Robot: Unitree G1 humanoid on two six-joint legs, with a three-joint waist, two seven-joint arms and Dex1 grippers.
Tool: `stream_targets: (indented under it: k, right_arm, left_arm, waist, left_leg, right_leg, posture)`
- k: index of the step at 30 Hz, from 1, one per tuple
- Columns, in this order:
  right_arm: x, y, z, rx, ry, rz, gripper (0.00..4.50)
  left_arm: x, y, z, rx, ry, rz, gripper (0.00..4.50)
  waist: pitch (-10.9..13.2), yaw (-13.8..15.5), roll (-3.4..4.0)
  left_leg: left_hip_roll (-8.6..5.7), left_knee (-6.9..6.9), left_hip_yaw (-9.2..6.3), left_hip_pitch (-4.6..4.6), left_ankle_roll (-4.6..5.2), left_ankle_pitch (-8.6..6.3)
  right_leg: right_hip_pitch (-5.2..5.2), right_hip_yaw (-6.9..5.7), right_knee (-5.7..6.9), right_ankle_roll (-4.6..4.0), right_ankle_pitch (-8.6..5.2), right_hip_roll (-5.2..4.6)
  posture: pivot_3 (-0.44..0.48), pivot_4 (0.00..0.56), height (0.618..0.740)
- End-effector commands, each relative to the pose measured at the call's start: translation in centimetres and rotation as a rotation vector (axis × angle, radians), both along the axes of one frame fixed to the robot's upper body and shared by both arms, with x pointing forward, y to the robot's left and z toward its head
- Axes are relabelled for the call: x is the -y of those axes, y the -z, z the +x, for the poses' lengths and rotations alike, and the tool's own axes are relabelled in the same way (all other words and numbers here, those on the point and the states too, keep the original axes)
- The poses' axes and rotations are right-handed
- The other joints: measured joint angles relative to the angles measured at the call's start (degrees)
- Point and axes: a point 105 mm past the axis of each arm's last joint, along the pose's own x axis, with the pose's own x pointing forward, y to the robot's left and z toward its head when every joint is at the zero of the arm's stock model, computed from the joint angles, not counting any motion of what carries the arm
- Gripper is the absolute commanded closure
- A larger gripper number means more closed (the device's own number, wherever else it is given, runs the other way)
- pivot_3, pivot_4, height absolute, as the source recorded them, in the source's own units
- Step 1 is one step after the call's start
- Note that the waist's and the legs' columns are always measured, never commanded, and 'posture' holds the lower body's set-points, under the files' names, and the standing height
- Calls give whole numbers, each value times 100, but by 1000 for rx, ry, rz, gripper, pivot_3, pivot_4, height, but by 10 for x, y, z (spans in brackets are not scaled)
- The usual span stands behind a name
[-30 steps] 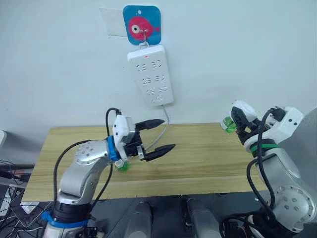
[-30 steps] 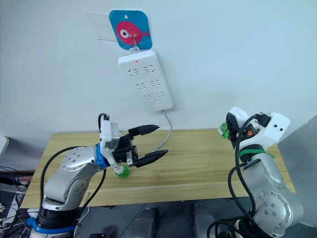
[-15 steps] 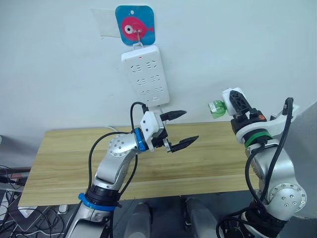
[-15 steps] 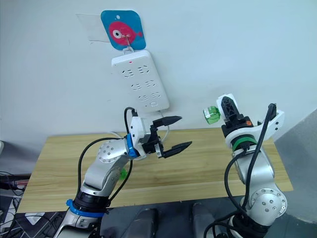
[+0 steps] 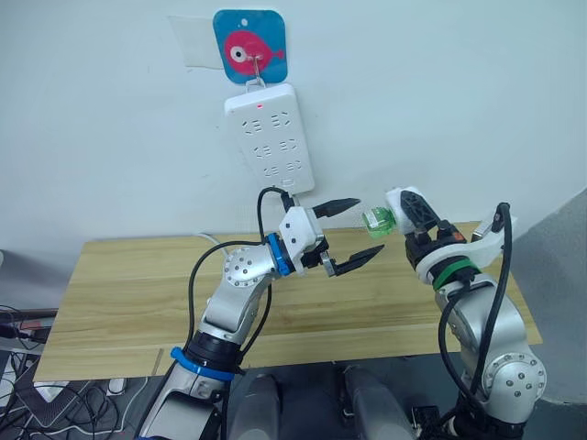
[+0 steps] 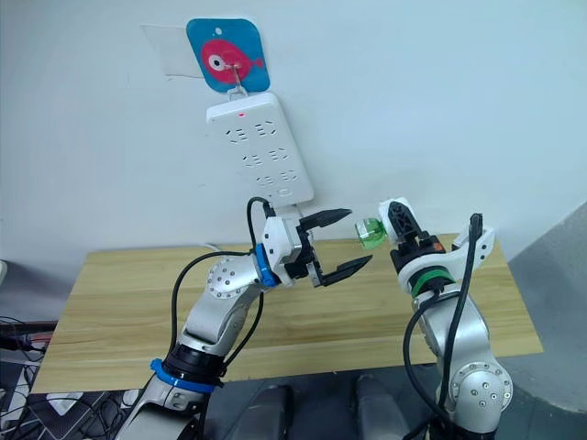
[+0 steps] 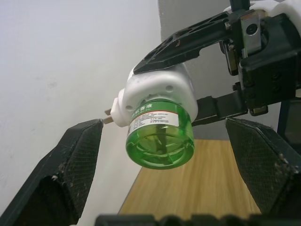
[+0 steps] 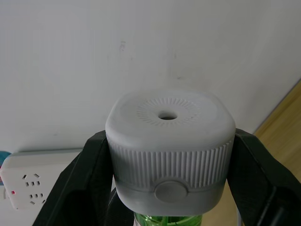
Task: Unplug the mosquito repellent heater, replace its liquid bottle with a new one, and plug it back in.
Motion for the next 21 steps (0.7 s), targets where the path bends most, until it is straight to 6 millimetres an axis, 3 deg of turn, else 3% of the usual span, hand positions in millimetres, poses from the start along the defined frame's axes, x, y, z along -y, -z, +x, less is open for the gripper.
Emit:
stream_targets:
  k: [1,12,19,21]
  right_arm:
    - [-5,-13,-8,57,-24,30,1570]
    - [-9,-14,-11,60,-45,23,1570]
    - [-10,-15,-10,60,-48,28,1570]
    - [-11,-15,-11,61,-52,23,1570]
  left_arm:
    - [5,-10,-2,60,7,-15,18]
    - [8,-7,-2,66,-1,-13,18]
    - [9,-2,0,51,-2,5,2271]
    - [9,0,1,43,-6,8,2328]
  waist:
    - [0,0,0]
    - [0,1,-1]
    - [1,4,-1]
    - [0,4,-1]
  left_leg:
    - [0,1,0,0,0,0]
    - [0,1,0,0,0,0]
    - [-1,1,0,-1,0,0]
    - [-1,1,2,1,0,0]
  right_leg:
    - [0,0,0,0,0,0]
    - [1,3,0,0,0,1]
    - [1,3,0,0,0,1]
    - [1,4,0,0,0,1]
  posture:
    - [110,263,740]
    - [110,263,740]
    - [106,261,740]
    - [107,262,740]
